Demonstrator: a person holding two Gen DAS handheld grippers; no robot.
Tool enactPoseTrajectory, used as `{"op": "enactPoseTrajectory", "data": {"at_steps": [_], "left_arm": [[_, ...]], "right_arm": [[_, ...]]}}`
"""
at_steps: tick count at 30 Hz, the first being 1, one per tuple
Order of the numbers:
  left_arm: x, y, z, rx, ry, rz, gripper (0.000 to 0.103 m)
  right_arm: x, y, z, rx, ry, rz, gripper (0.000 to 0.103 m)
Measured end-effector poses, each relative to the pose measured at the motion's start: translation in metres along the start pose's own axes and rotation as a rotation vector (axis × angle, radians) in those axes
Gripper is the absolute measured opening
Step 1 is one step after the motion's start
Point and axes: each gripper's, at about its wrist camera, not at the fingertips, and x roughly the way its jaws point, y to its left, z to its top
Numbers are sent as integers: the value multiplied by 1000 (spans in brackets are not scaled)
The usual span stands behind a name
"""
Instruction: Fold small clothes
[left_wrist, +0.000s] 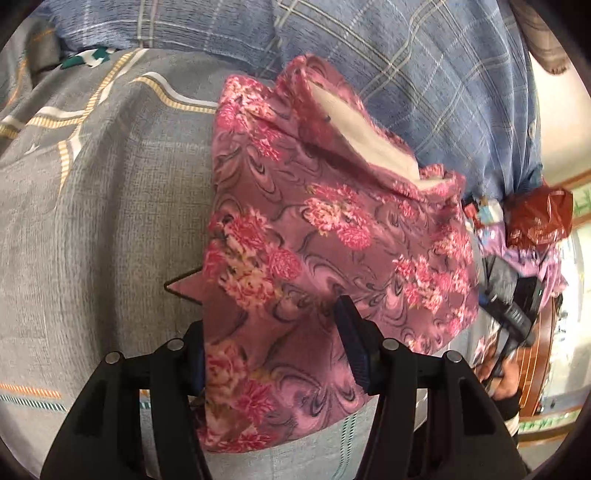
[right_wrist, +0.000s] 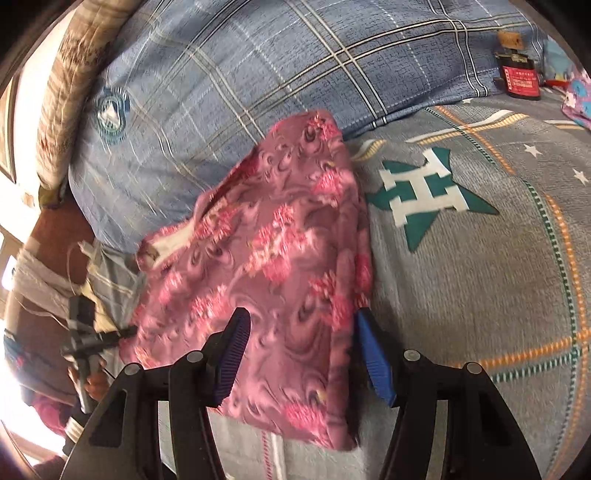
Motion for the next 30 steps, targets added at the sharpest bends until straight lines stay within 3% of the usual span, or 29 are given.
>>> {"op": "enactPoseTrajectory", "data": {"at_steps": [1, 2, 3, 4, 8, 11, 14, 17, 19, 22, 24, 25, 26, 27, 30], "left_arm": [[-2, -1, -1, -15, -10, -1, 49], [-4, -2, -2, -22, -17, 2, 34], [-8, -3, -3, -27, -24, 0, 19], [-15, -5, -5, -35, -36, -11, 14], [-41, -10, -22, -53, -73, -49, 11], [-45, 5, -44, -74, -80, -29, 8], [-29, 33, -53, -139, -55, 34, 8], [-35, 45, -54, -194, -70, -39, 8], [-51, 38, -49, -146, -117, -38, 8], [-74, 18, -29, -66, -200, -6, 17], [-73, 8, -9, -44, -224, 1, 54], [-69, 2, 2, -34, -228, -12, 60], [-62, -5, 11, -24, -222, -30, 61], [-52, -11, 22, -23, -203, -48, 61], [-15, -30, 45, -4, -121, -118, 61]], "right_arm": [[1, 4, -2, -36, 10, -40, 29], [2, 9, -4, -69, 16, -86, 17], [1, 14, -5, -102, 19, -120, 16], [-3, 18, -5, -116, 6, -123, 14], [-45, 42, -3, -139, -93, -11, 12], [-56, 40, -14, -133, -74, 33, 4], [-41, 17, -30, -95, -10, -35, 4], [-26, -6, -35, -34, 25, -102, 5], [-38, -4, -31, -2, -34, -84, 9], [-63, 30, -14, -90, -150, -91, 10], [-65, 56, 1, -136, -172, -27, 14], [-63, 68, 9, -153, -173, 6, 23], [-55, 81, 18, -159, -168, 53, 34], [-46, 89, 26, -149, -150, 109, 38], [2, 112, 46, -94, -55, 260, 41]]}}
